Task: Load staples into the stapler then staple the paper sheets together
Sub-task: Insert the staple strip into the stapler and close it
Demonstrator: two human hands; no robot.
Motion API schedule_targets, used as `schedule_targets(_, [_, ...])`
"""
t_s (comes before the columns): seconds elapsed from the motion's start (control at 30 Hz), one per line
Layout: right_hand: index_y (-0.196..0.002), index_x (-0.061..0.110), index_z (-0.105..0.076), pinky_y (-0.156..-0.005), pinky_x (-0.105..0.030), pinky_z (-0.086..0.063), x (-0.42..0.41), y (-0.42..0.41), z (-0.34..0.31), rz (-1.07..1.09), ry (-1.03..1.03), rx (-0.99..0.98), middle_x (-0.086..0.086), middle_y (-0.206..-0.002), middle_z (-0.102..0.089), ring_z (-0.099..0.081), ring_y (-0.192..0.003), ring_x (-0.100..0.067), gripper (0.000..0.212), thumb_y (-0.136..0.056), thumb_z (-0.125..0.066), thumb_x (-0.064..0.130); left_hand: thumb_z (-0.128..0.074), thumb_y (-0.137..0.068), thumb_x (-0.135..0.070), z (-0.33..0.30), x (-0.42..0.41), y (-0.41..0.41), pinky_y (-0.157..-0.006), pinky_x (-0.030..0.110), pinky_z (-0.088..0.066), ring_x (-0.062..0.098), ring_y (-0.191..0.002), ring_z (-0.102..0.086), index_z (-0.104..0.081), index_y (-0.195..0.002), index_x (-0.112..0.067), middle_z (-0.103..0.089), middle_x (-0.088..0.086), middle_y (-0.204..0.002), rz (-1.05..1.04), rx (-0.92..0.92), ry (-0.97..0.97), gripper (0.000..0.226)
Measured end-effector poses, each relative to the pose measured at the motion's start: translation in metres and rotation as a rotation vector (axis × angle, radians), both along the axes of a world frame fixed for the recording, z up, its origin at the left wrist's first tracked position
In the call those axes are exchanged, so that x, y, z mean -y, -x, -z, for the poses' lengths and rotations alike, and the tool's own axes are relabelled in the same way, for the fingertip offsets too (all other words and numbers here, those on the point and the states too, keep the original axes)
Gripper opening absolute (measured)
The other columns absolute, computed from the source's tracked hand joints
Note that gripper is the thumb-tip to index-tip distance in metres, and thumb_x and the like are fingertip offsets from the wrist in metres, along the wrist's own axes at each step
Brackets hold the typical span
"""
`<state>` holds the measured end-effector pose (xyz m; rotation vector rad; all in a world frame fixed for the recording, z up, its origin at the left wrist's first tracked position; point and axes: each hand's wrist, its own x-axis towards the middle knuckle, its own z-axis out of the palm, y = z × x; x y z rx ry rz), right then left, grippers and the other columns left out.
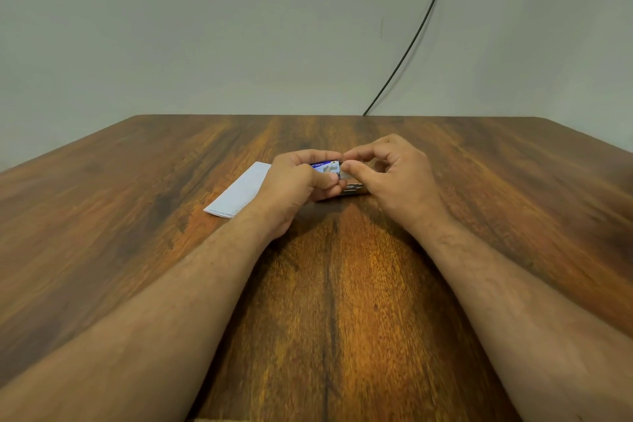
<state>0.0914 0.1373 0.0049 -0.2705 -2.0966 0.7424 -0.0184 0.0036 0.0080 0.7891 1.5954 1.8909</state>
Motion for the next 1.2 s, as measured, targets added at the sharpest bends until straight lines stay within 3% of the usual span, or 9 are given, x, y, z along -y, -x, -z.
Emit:
schedule_targets(0.1, [-0.093,0.034,-0.076,-0.065,-0.025,-0.052,0.0004,0.0005,-0.0003,-0.023,0.078,-0.021,0.003,-0.096,-0.069,-0.064,-0.067,-0.01,0.013,-0.086,-0.076,0.023,-0.059,-0.085,0.018,-0.0006,-0.0002,0.0009,-0.068,0.022,-0.061,0.017,-0.071,-0.074,-0.073,-0.107,-0.005,-0.07,0.022,-0.105,-0.01,0.008,-0.008,0.035])
schedule_targets(0.2, [-0.097,0.026,-0.075,-0.056,-0.028,-0.059,0.0022,-0.001,-0.0027,-0.048,0.228,-0.038,0.0,-0.095,-0.073,-0.072,-0.056,-0.015,0.019,-0.09,-0.07,0.009,-0.058,-0.084,0.019,-0.001,-0.0001,0.0005,-0.067,0.022,-0.061,0.018,-0.072,-0.074,-0.073,-0.103,-0.007,-0.069,0.023,-0.107,-0.007,0.015,-0.02,0.036])
schedule_targets(0.37, [-0.083,0.022,-0.076,-0.069,-0.038,-0.065,0.0033,-0.0015,-0.0041,-0.068,0.351,-0.042,0.0,-0.088,-0.074,-0.077,-0.067,-0.014,0.025,-0.089,-0.068,-0.001,-0.059,-0.085,0.018,0.0004,-0.0007,-0.0003,-0.066,0.026,-0.062,0.019,-0.072,-0.072,-0.071,-0.109,-0.009,-0.065,0.025,-0.115,-0.006,-0.029,-0.009,0.039])
schedule_targets(0.53, [-0.071,0.035,-0.076,-0.074,-0.044,-0.064,-0.0039,0.0022,0.0018,-0.006,0.177,-0.021,0.008,-0.095,-0.071,-0.075,-0.084,-0.018,0.036,-0.082,-0.065,0.002,-0.056,-0.087,0.015,0.0017,-0.0012,0.0,-0.05,0.02,-0.054,0.012,-0.058,-0.063,-0.067,-0.112,-0.012,-0.064,0.022,-0.107,-0.035,-0.119,0.032,0.039])
schedule_targets(0.7, [-0.079,0.029,-0.082,-0.073,-0.045,-0.063,-0.0032,0.0007,0.0031,-0.033,0.054,0.002,-0.001,-0.098,-0.069,-0.072,-0.088,-0.021,0.036,-0.075,-0.052,0.008,-0.053,-0.088,0.015,-0.0028,0.0028,-0.0024,-0.047,0.018,-0.049,0.008,-0.054,-0.059,-0.07,-0.11,-0.011,-0.066,0.018,-0.102,-0.033,-0.128,0.082,0.038])
schedule_targets(0.87, [-0.085,0.022,-0.083,-0.07,-0.045,-0.062,-0.0043,-0.0034,0.0019,-0.024,-0.032,0.037,-0.001,-0.094,-0.069,-0.07,-0.083,-0.019,0.034,-0.074,-0.052,0.012,-0.053,-0.085,0.016,-0.0013,0.0,-0.0009,-0.043,0.02,-0.046,0.01,-0.052,-0.056,-0.072,-0.1,-0.013,-0.065,0.019,-0.094,-0.043,-0.123,0.079,0.038])
schedule_targets(1.03, [-0.085,0.019,-0.083,-0.067,-0.043,-0.062,-0.0019,-0.0048,0.0005,-0.017,-0.053,0.043,0.0,-0.09,-0.069,-0.069,-0.075,-0.018,0.025,-0.077,-0.059,0.018,-0.054,-0.086,0.016,-0.0017,-0.0002,-0.0023,-0.043,0.02,-0.046,0.009,-0.052,-0.056,-0.072,-0.099,-0.013,-0.066,0.017,-0.094,-0.036,-0.118,0.099,0.036])
schedule_targets(1.2, [-0.086,0.021,-0.082,-0.071,-0.034,-0.059,-0.0021,-0.0058,-0.0005,-0.006,-0.117,0.062,0.003,-0.088,-0.068,-0.066,-0.078,-0.012,0.007,-0.082,-0.077,0.022,-0.055,-0.087,0.015,-0.0029,0.0014,-0.004,-0.043,0.019,-0.047,0.009,-0.052,-0.056,-0.071,-0.103,-0.011,-0.066,0.019,-0.096,-0.042,-0.126,0.12,0.034])
